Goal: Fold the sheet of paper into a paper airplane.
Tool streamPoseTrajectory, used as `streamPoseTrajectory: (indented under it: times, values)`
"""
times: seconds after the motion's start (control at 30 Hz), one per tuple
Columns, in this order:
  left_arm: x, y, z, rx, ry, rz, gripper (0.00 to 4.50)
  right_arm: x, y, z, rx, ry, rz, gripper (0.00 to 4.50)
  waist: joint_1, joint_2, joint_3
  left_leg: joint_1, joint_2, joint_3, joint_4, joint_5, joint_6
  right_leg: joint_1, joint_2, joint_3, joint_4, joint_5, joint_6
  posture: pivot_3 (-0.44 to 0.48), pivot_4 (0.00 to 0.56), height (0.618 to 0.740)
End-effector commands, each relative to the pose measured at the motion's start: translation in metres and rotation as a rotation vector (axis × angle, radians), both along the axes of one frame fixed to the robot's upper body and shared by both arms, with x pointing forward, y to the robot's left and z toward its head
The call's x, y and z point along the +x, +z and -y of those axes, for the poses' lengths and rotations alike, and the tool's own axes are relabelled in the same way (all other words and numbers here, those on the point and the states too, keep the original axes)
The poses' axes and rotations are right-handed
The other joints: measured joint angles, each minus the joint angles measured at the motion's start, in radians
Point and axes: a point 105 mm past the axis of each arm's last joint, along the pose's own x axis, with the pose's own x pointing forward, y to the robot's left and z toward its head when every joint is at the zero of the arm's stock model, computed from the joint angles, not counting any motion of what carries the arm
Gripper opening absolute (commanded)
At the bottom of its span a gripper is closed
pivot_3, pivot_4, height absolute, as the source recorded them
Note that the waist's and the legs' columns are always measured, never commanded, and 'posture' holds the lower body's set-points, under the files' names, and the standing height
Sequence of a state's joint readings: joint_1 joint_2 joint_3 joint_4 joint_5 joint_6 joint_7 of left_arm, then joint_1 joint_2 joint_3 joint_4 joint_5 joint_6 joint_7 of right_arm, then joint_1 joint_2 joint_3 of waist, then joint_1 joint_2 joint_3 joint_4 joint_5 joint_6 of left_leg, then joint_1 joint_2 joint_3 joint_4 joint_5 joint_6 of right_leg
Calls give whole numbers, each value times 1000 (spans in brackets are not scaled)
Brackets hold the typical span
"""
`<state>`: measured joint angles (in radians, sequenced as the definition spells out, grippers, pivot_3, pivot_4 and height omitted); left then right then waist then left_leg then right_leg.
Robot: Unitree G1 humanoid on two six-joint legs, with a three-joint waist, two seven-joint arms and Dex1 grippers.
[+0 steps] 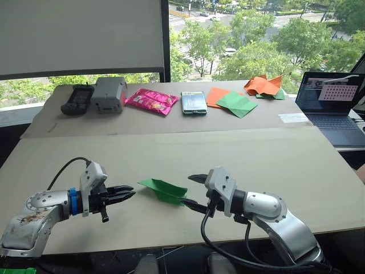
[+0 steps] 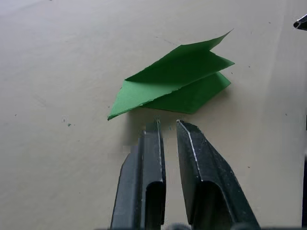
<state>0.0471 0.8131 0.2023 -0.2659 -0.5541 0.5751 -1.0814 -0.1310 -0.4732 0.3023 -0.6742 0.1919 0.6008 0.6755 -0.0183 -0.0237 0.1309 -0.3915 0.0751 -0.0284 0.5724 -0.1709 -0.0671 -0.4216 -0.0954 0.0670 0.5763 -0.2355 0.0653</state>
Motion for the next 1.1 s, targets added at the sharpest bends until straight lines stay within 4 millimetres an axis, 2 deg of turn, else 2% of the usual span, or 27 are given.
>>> streamPoseTrajectory:
  times: [0.03, 0.23, 0.27, 0.4, 0.5, 0.67, 0.8, 0.93, 1.1]
  values:
    - [0, 10, 2, -17, 3, 38, 2223, -6, 8, -3, 10, 45, 61, 4500, 0, -1, 1, 0, 0, 1, 0, 0, 0, 0, 0, 0, 0, 0, 0, 0, 150, 718]
    - [4, 7, 0, 10, 15, 46, 4234, -3, -2, -13, -29, 91, 111, 4500, 1, -2, 2, 2, 0, 1, 0, 0, 0, -1, 0, 0, 0, 0, 0, 0, 150, 718]
    - [3, 6, 0, 9, 15, 42, 4463, -3, -2, -15, -35, 99, 128, 4500, 1, -2, 2, 2, 0, 1, 0, 0, 0, -1, 0, 0, 0, 0, 0, 0, 150, 718]
    - [2, 5, 2, 3, 15, 28, 4463, -3, -9, -20, -99, 158, 209, 4500, 2, -2, 2, 2, 0, 1, 0, 0, 0, -1, 0, 0, 0, 0, 0, 0, 150, 718]
    - [2, 4, 3, 3, 14, 23, 4463, -8, -17, -27, -103, 222, 172, 4500, 3, -2, 2, 2, 1, 1, 0, 0, 0, -1, 1, 0, 0, 0, 0, 0, 150, 718]
    - [5, 9, 5, -19, 22, 35, 4463, -5, -21, -34, -76, 256, 123, 4500, 4, -2, 2, 2, 1, 1, 0, 0, 0, -1, 1, 0, 1, 0, 0, 0, 150, 718]
    - [7, 10, 6, -21, 26, 41, 4463, 9, -28, -35, -63, 212, 77, 4500, 4, -3, 1, 2, 1, 1, 0, 0, 0, 0, 2, 0, 1, 0, 0, 0, 150, 718]
    - [8, 12, 10, -34, 29, 51, 4463, 30, -24, -30, -38, 135, 41, 4500, 5, -3, 1, 2, 1, 1, 0, 0, 0, 0, 3, 0, 2, 1, 0, 0, 150, 718]
    - [11, 13, 12, -40, 37, 60, 4463, 40, -21, -28, -27, 113, 22, 4500, 6, -3, 1, 2, 1, 1, 0, 0, 1, 1, 3, 0, 4, 1, -1, 0, 150, 718]
